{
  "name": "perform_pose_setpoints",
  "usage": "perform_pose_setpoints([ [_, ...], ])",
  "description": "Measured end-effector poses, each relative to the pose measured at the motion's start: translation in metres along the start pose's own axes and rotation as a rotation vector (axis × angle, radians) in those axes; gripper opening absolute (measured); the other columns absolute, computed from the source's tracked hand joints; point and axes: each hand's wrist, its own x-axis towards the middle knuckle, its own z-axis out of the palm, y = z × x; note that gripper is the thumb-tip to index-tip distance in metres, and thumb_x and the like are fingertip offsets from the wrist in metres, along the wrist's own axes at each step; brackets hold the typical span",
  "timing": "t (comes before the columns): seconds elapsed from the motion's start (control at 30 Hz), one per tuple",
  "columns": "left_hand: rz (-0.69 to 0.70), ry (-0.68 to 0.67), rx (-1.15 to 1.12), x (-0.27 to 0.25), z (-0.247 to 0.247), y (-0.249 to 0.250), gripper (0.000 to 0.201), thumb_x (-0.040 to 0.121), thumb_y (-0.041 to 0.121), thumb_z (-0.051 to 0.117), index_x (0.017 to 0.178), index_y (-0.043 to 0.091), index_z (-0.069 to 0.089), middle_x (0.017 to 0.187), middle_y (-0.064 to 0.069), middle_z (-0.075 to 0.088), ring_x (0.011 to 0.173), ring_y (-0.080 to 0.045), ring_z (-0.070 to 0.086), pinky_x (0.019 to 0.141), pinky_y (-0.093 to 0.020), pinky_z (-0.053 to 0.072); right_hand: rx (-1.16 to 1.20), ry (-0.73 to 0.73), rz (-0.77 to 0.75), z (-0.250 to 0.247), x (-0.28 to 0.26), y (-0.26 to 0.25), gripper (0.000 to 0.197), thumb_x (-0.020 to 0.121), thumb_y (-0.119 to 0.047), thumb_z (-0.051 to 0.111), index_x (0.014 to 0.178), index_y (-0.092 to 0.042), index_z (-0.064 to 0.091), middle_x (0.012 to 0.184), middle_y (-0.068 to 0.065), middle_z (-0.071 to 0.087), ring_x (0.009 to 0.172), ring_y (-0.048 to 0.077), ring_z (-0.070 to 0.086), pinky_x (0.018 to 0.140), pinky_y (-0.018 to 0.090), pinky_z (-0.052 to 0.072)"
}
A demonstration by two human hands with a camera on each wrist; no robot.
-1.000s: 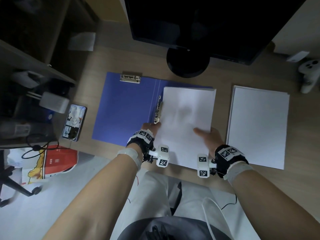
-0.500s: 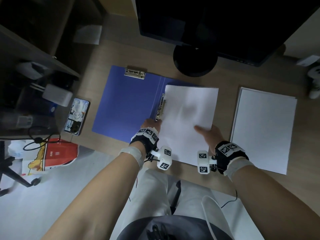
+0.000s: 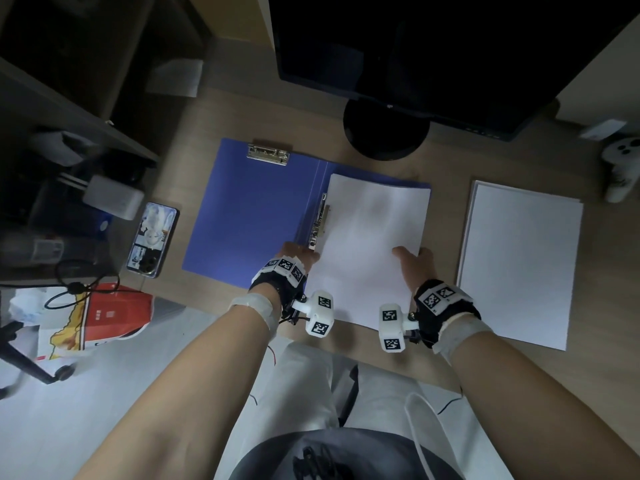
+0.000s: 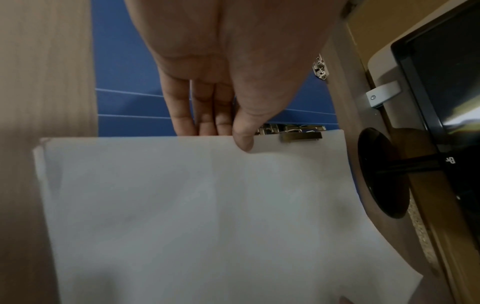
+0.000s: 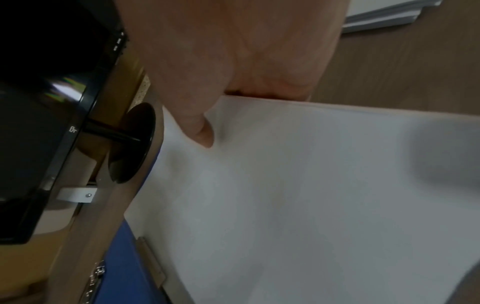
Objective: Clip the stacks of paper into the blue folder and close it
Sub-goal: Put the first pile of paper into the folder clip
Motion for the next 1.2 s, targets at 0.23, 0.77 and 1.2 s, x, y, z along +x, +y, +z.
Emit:
perform_pose_setpoints([
  [0.23, 0.017, -0.117, -0.077, -0.013, -0.014, 0.011, 0.037, 0.086, 0.016, 0.063, 0.116, -0.005, 0.06, 0.114, -0.022, 0.068, 0.081, -0.026, 0.064, 0.086, -0.039, 0.059, -0.031, 0.107, -0.02, 0.002, -0.006, 0.0, 0.02, 0.091, -0.009, 0.051, 0.107, 0.002, 0.056, 0.094, 0.013, 0.056, 0.083, 0.026, 0.053, 0.072, 0.033, 0.04],
  [0.77, 0.265, -0.068, 0.577, 0.001, -0.024, 0.021, 0.04, 0.085, 0.03, 0.06, 0.119, 0.01, 0.067, 0.123, -0.011, 0.066, 0.115, -0.028, 0.062, 0.092, -0.034, 0.05, -0.3, 0.22, 0.029, -0.007, -0.014, 0.011, 0.016, 0.09, -0.011, 0.054, 0.079, -0.019, 0.061, 0.063, -0.001, 0.056, 0.05, 0.011, 0.047, 0.041, 0.017, 0.028],
  [1.2, 0.235, -0.041, 0.567, 0.006, -0.03, 0.029, 0.043, 0.085, 0.037, 0.061, 0.119, 0.012, 0.065, 0.122, -0.009, 0.066, 0.111, -0.028, 0.062, 0.091, -0.033, 0.05, -0.085, 0.255, 0.072, 0.001, -0.006, 0.013, 0.023, 0.085, -0.019, 0.067, 0.108, -0.02, 0.073, 0.1, 0.001, 0.073, 0.083, 0.022, 0.063, 0.073, 0.025, 0.043],
])
